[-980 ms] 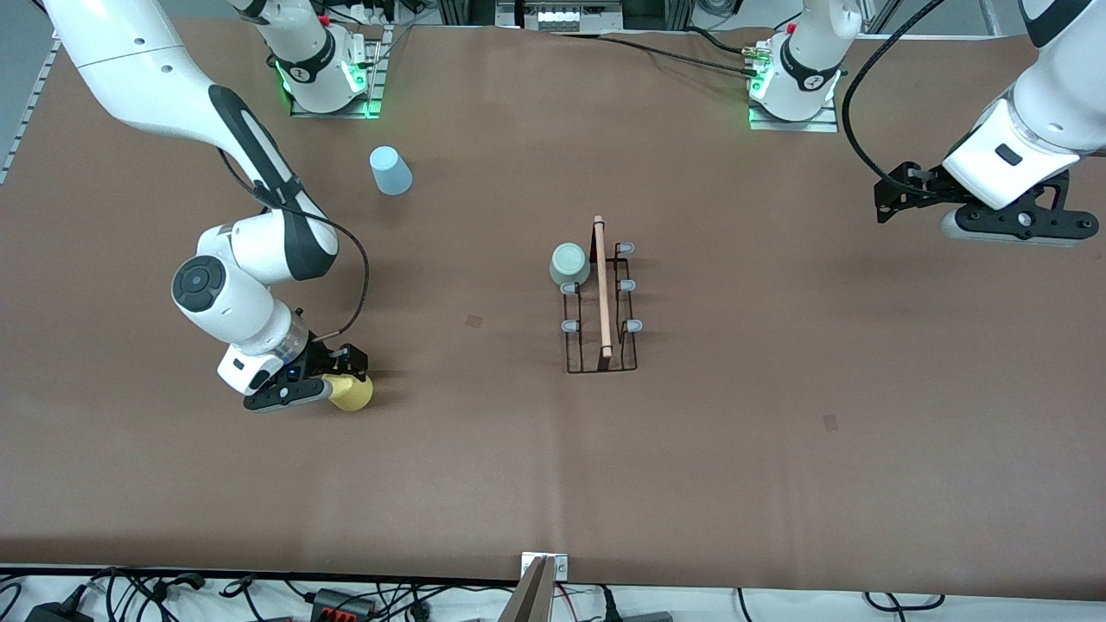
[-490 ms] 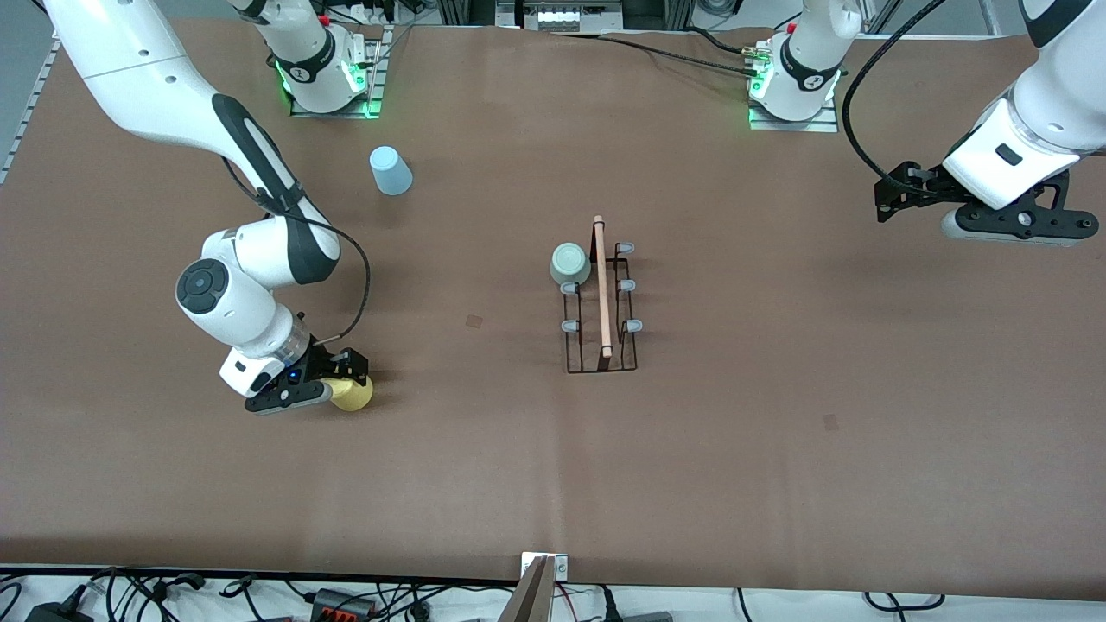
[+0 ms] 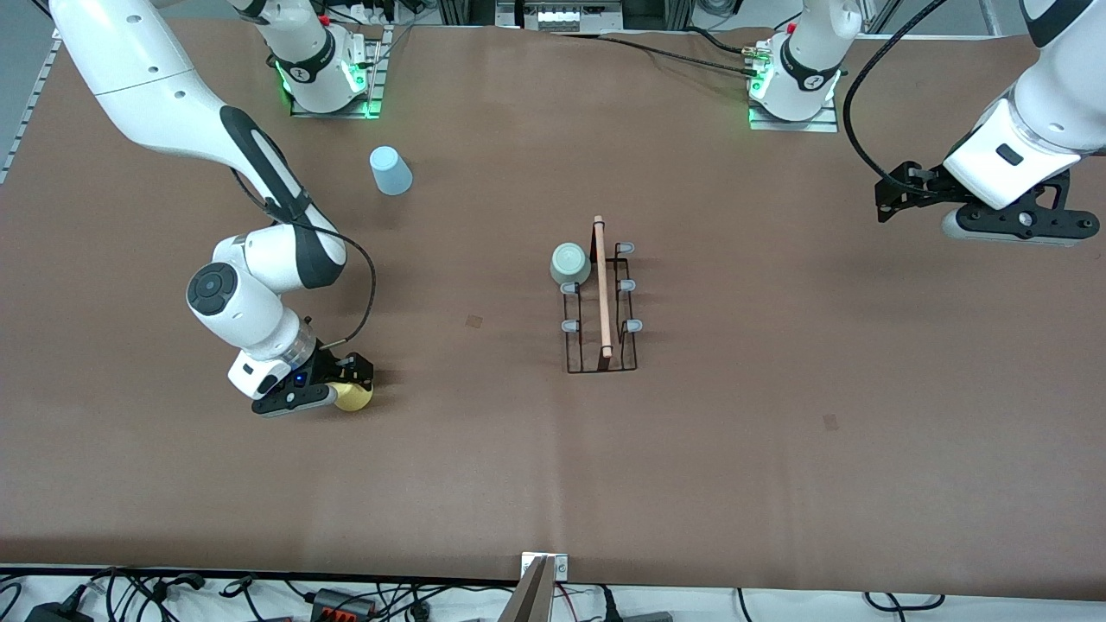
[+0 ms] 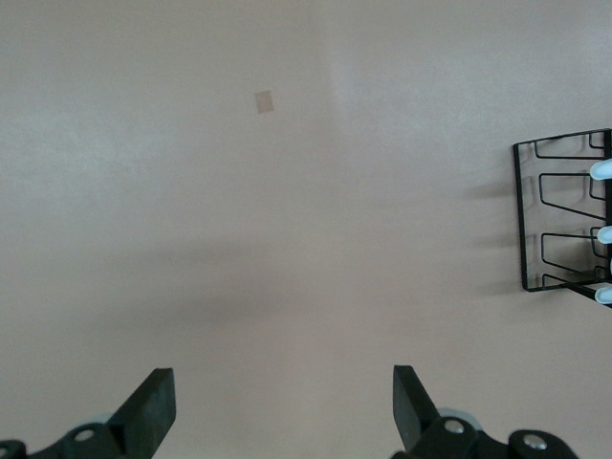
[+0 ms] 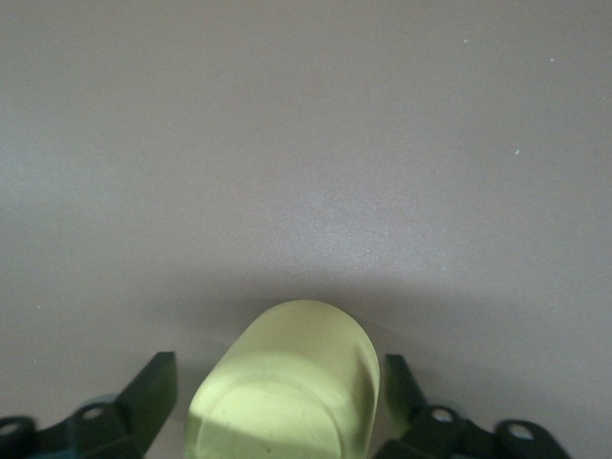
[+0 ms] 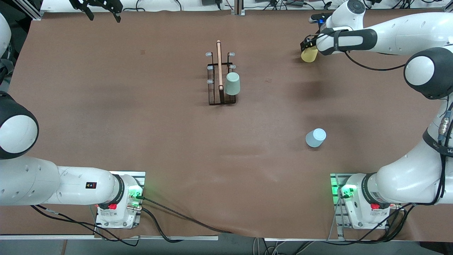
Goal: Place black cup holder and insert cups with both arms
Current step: 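Lower the right gripper and grasp the yellow cup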
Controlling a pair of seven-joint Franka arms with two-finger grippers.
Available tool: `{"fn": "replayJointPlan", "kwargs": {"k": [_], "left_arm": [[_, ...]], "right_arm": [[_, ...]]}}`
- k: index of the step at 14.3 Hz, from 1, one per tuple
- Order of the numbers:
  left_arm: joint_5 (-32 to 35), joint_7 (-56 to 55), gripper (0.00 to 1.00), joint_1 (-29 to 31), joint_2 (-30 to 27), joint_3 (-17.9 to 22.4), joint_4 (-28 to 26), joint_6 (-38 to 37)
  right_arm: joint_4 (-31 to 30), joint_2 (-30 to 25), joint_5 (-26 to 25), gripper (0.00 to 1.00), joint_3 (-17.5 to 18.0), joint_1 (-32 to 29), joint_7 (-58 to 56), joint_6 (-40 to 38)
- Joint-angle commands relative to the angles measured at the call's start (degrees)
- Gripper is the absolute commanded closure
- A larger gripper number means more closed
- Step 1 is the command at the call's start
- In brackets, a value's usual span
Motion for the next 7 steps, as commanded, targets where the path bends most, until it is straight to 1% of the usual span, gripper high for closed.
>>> {"fn": "replayJointPlan", "kwargs": {"k": [1, 2, 3, 4, 6, 7], "left_arm": [[-0.8, 0.0, 0.0, 0.4, -0.8, -0.3, -0.1, -0.9], [-0.8, 0.0, 0.0, 0.4, -0.8, -0.3, -0.1, -0.8], [-0.7, 0.0, 0.0, 0.4, -0.8, -0.3, -0.1, -0.8], [-0.7, 0.0, 0.0, 0.4, -0.8, -0.3, -0.1, -0.8], [-0.6, 0.0, 0.0, 0.3, -0.7, -0.4, -0.1, -0.8], [-0.6, 0.0, 0.0, 0.3, -0.7, -0.6, -0.1, -0.7]], "right_arm": [[0.3, -0.1, 0.5, 0.47, -0.1, 0.1, -1.4, 0.4], [0.4, -0.8, 0.6, 0.62, -0.1, 0.3, -1.1, -0.7], [0.4, -1.9, 0.7, 0.68, -0.2, 0.3, -0.9, -3.2], [0.4, -3.6, 0.7, 0.68, -0.3, 0.3, -0.9, -5.9], [0.3, -8.6, 0.8, 0.68, -0.3, 0.5, 0.2, -14.2], [0.2, -11.0, 0.8, 0.68, -0.3, 1.1, 3.5, -18.4]]}}
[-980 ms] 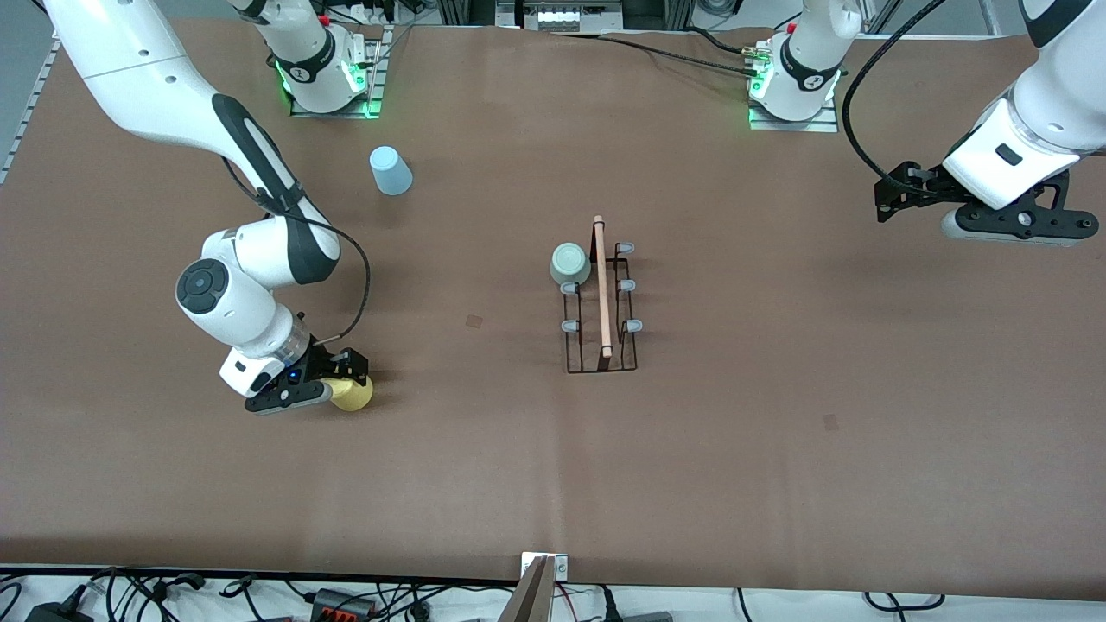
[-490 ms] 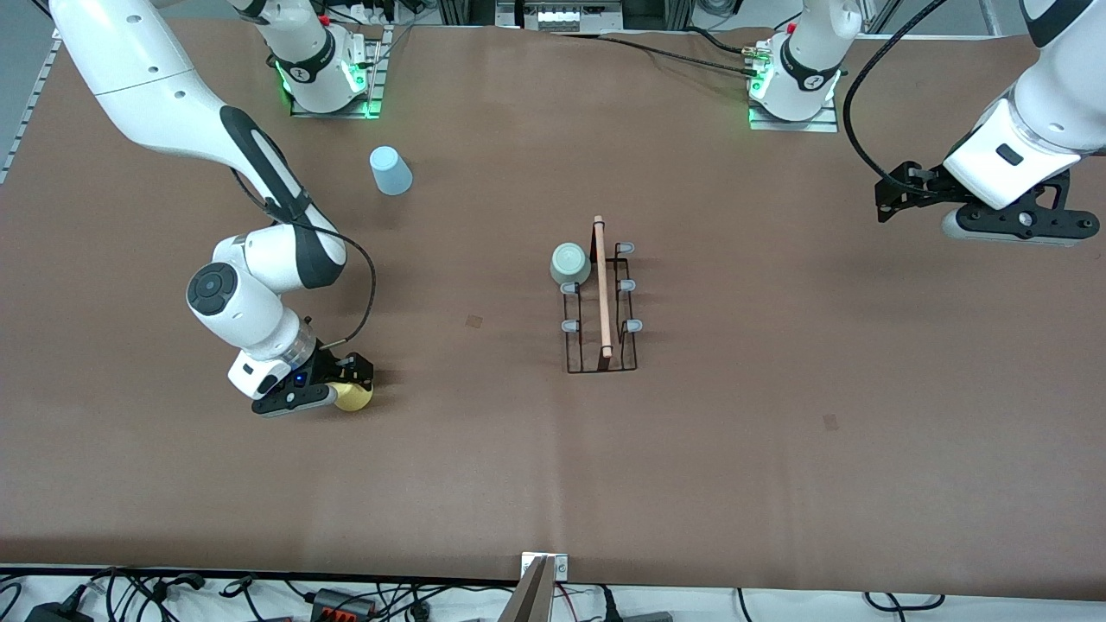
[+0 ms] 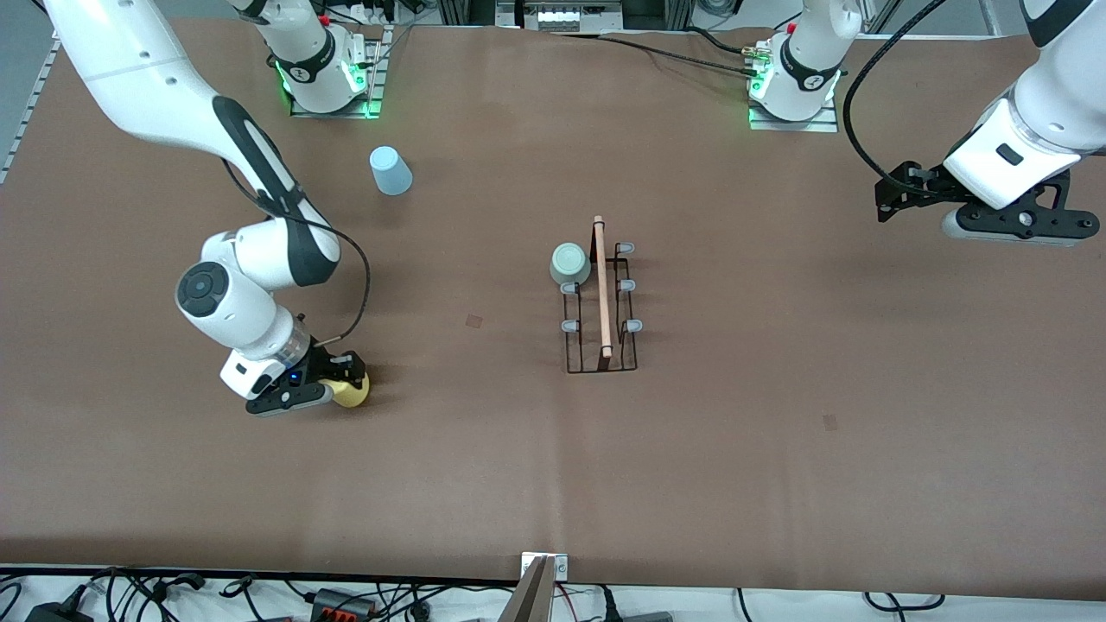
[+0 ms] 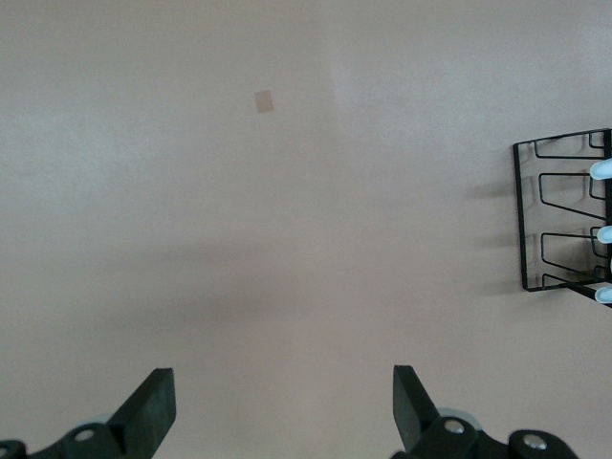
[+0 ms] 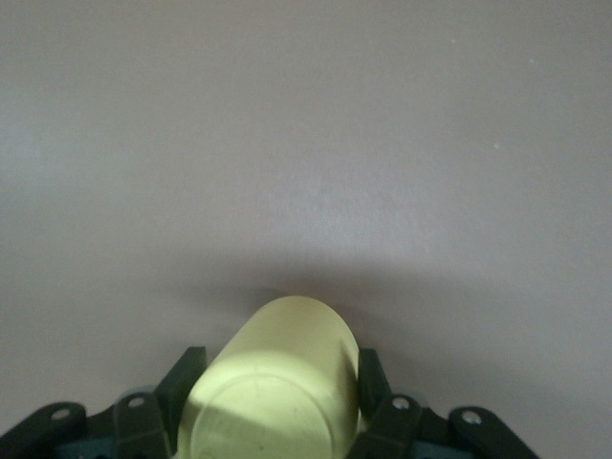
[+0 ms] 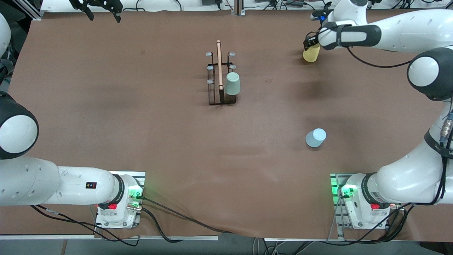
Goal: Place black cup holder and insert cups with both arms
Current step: 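Lift the yellow cup and carry it to the rack with the right gripper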
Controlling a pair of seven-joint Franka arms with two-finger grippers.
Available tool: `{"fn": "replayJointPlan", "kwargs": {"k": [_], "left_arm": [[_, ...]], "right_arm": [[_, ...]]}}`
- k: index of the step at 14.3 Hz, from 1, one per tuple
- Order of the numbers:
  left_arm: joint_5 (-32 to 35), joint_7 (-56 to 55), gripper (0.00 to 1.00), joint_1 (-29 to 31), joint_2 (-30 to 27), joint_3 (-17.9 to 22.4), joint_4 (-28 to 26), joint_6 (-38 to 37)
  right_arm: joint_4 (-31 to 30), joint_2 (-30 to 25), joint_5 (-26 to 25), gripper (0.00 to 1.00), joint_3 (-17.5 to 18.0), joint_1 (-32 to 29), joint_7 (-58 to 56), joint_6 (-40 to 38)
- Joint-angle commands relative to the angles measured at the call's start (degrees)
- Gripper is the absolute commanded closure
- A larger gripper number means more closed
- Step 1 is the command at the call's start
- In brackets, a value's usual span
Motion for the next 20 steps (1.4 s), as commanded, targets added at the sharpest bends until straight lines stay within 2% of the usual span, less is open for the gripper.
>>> {"fn": "replayJointPlan", "kwargs": {"k": [1, 3, 5, 7, 11, 15, 17, 20], "left_arm": [[-0.5, 0.0, 0.0, 0.3, -0.7, -0.5, -0.1, -0.7], [-0.5, 0.1, 0.0, 0.4, -0.7, -0.4, -0.1, -0.7], [-0.6, 0.4, 0.0, 0.7, -0.7, -0.4, -0.1, -0.8], [-0.6, 0.3, 0.0, 0.8, -0.8, -0.4, -0.1, -0.9], [-0.6, 0.5, 0.0, 0.8, -0.8, -0.4, -0.1, -0.9], [-0.6, 0.2, 0.0, 0.5, -0.8, -0.6, -0.1, -1.0], [-0.6, 0.1, 0.0, 0.4, -0.8, -0.6, -0.1, -1.5], [-0.7, 0.1, 0.0, 0.5, -0.8, -0.5, 0.2, -2.1]], "right_arm": [[-1.2, -8.8, 1.0, 0.68, -0.2, 2.1, 8.4, -11.7], [-1.2, -12.3, 3.3, 0.68, 0.1, 7.0, 19.4, -15.4], [-1.0, -13.8, 5.5, 0.68, 0.1, 12.1, 30.8, -15.7], [-0.4, -13.8, 5.5, 0.68, 0.1, 18.3, 44.5, -14.9], [4.9, -11.4, 4.9, 0.68, 0.1, 28.1, 63.5, -12.0], [10.4, -7.9, 1.8, 0.67, 0.1, 30.9, 68.5, -9.0], [10.5, -6.7, 1.1, 0.67, 0.0, 30.9, 68.4, -4.1], [10.7, -4.2, -1.9, 0.67, -0.1, 31.0, 68.4, -1.0]]}}
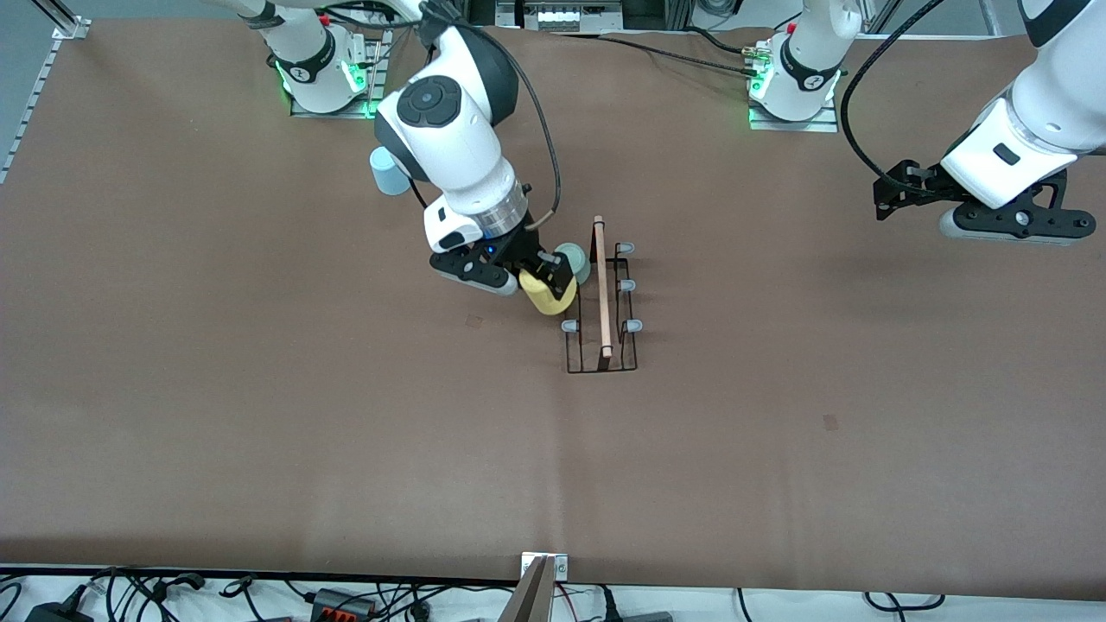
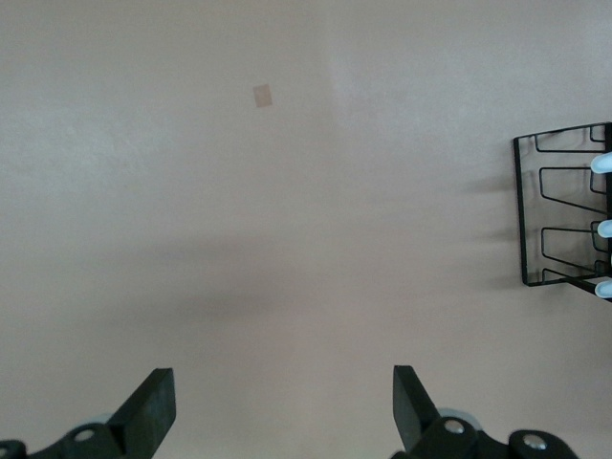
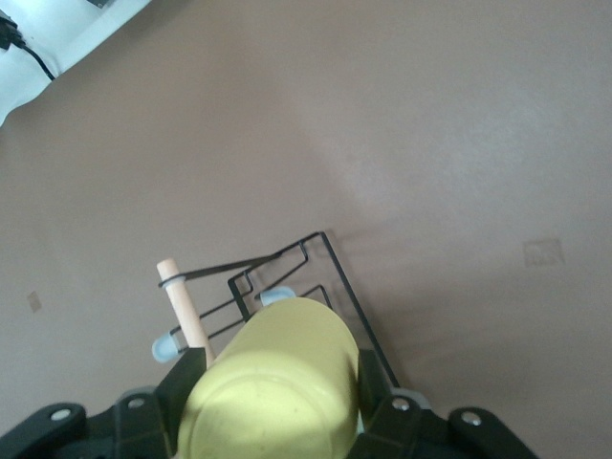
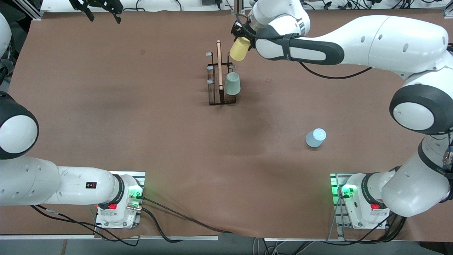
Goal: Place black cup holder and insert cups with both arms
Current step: 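Lift the yellow cup and carry it to the rack with the right gripper, then lower the yellow cup onto a rack peg and open the right gripper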
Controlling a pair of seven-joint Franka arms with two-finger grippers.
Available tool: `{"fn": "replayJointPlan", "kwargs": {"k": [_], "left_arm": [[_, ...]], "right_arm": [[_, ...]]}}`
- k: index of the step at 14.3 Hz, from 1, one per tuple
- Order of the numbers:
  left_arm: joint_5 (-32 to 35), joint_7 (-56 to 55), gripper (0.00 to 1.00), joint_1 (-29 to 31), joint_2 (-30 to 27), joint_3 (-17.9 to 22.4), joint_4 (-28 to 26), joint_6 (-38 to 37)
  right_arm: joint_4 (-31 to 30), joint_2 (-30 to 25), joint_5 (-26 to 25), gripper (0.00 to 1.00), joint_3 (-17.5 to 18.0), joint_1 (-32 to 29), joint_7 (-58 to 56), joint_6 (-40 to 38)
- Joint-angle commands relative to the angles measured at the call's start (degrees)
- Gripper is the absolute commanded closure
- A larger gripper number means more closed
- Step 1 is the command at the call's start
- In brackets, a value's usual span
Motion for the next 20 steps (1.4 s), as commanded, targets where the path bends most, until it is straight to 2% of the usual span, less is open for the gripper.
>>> {"fn": "replayJointPlan", "kwargs": {"k": [1, 8, 15, 17, 18, 19, 20], "left_arm": [[-0.7, 0.4, 0.0, 0.4, -0.8, -0.3, 0.2, -1.1], [-0.8, 0.8, 0.0, 0.7, -0.8, -0.2, 0.4, -1.8], [-1.0, 0.5, 0.0, 0.9, -0.6, 0.3, 0.6, -1.8], [-1.1, 0.5, 0.0, 0.8, -0.6, 0.3, 0.7, -1.8], [-1.1, 0.4, 0.0, 0.8, -0.6, 0.3, 0.6, -1.8], [-1.1, 0.3, 0.0, 0.9, -0.6, 0.3, 0.6, -1.8], [-1.1, 0.4, 0.0, 0.8, -0.6, 0.3, 0.6, -1.8]], "right_arm": [[1.8, 3.4, -2.5, 0.67, -0.2, 1.0, 1.2, 2.4], [1.9, 7.0, -3.7, 0.66, -0.4, 1.1, 1.2, 9.1], [2.0, 9.6, -3.8, 0.66, -0.5, 1.5, 0.9, 12.3], [2.0, 9.9, -3.7, 0.54, -0.5, 1.5, 0.8, 12.3], [2.0, 10.0, -3.8, 0.36, -0.5, 1.5, 0.8, 12.3], [2.0, 10.0, -3.8, 0.3, -0.5, 1.6, 0.7, 12.3], [2.0, 10.0, -3.7, 0.15, -0.5, 1.6, 0.6, 12.3]]}}
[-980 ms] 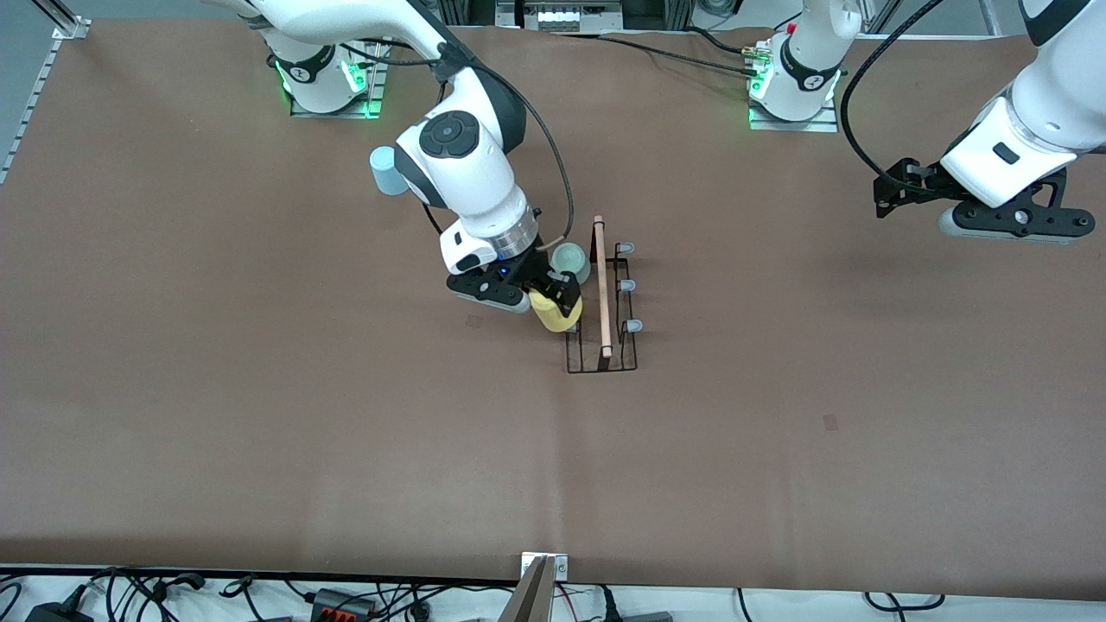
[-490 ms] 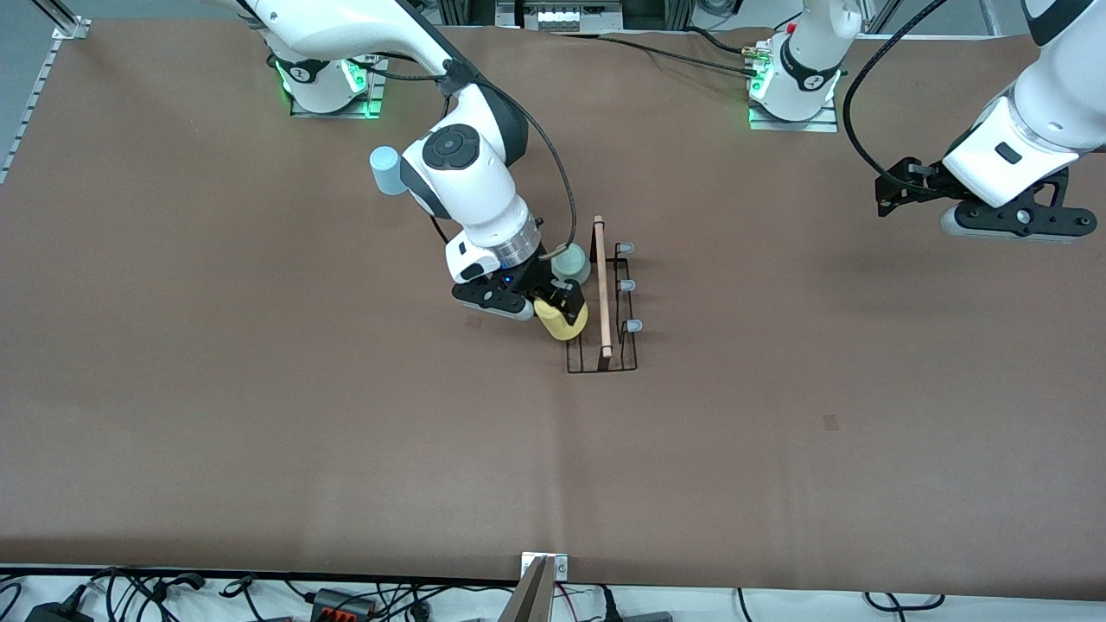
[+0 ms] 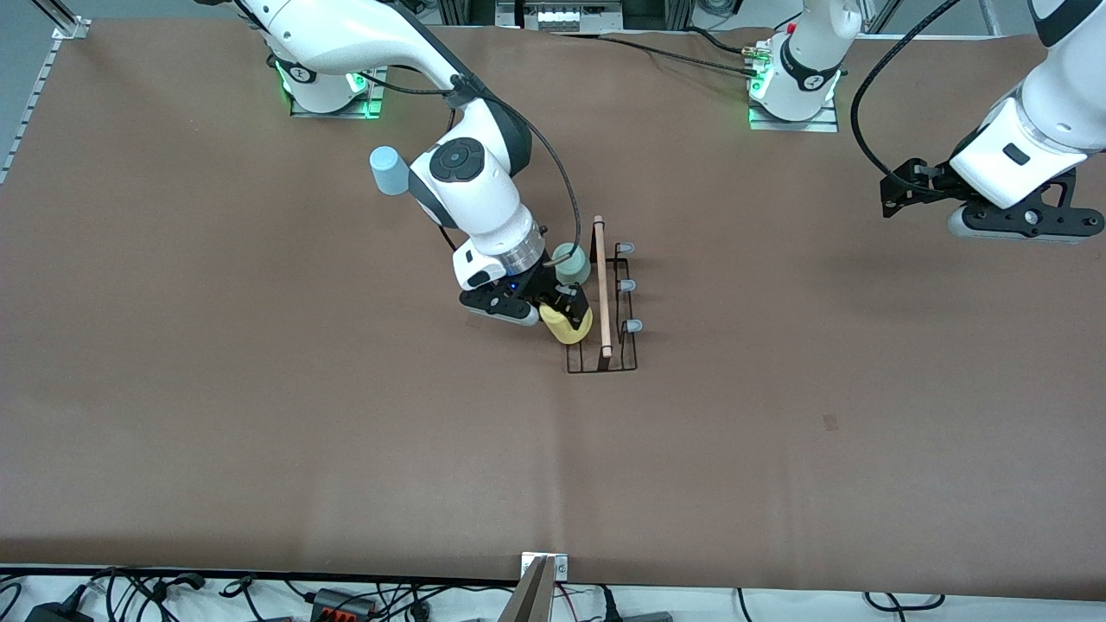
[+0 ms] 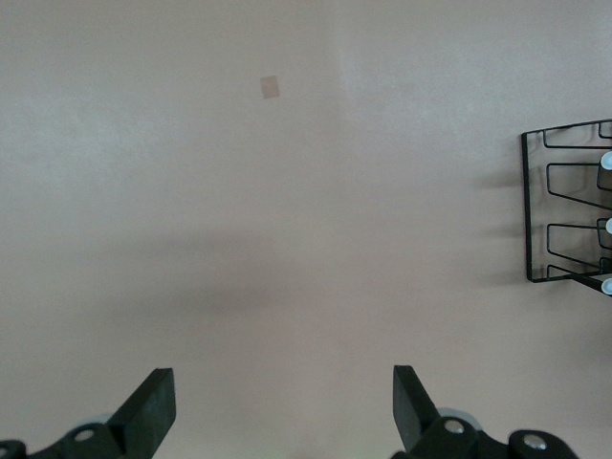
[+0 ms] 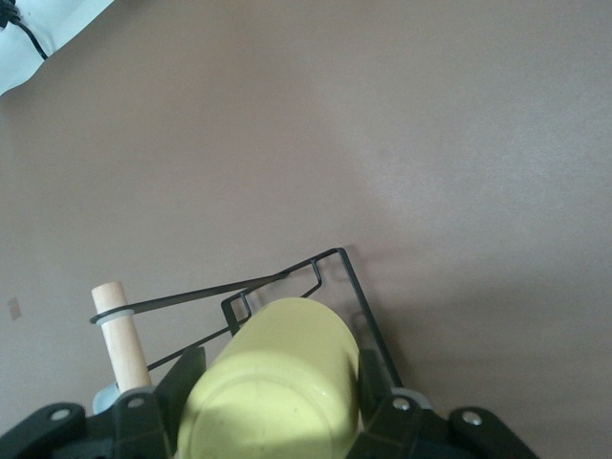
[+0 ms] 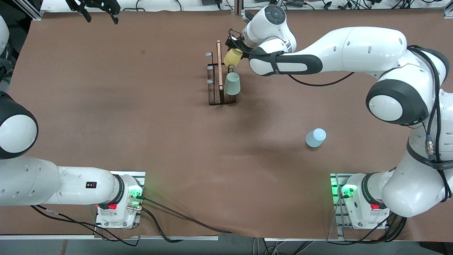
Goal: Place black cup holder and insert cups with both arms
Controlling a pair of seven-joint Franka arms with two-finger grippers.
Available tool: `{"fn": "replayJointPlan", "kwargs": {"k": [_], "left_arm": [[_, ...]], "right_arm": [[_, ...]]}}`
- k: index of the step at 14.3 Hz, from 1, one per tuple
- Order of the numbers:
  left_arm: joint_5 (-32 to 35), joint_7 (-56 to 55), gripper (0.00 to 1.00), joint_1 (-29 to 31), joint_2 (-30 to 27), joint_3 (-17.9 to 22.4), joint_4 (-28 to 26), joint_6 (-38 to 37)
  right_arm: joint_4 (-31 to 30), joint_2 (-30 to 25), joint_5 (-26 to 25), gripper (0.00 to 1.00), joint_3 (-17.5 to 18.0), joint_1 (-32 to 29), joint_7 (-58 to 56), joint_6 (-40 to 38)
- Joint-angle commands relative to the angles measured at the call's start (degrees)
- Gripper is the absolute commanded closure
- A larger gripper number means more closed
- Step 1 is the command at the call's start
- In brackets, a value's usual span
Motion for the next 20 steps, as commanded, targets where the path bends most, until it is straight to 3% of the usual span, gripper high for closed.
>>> {"fn": "replayJointPlan", "kwargs": {"k": [1, 2, 7, 12, 16, 20], "left_arm": [[-1.1, 0.3, 0.0, 0.3, -0.5, 0.0, 0.6, -1.1], [-1.1, 0.3, 0.0, 0.4, -0.5, 0.0, 0.6, -1.1], [-1.1, 0.4, 0.0, 0.4, -0.4, 0.0, 0.6, -1.1], [-1.1, 0.5, 0.0, 0.4, -0.4, 0.1, 0.6, -1.1], [-1.1, 0.8, 0.0, 0.4, -0.4, 0.1, 0.6, -1.1], [-1.1, 1.0, 0.0, 0.4, -0.5, 0.2, 0.6, -1.1]], "right_arm": [[1.4, 0.7, -0.9, 0.1, -0.6, 0.7, 0.4, -0.1], [1.4, 0.5, -0.8, 0.0, -1.2, 0.7, 0.0, -0.1], [-1.2, -4.1, -0.8, 0.0, -2.0, -2.2, -2.2, -3.4], [-8.9, -17.5, -0.2, 0.0, -1.4, -12.0, -16.7, -22.4], [-9.4, -26.5, 0.2, 0.0, -1.2, -21.7, -29.3, -41.1], [-8.3, -34.1, 8.3, 0.0, -1.7, -35.4, -45.2, -51.4]]}}
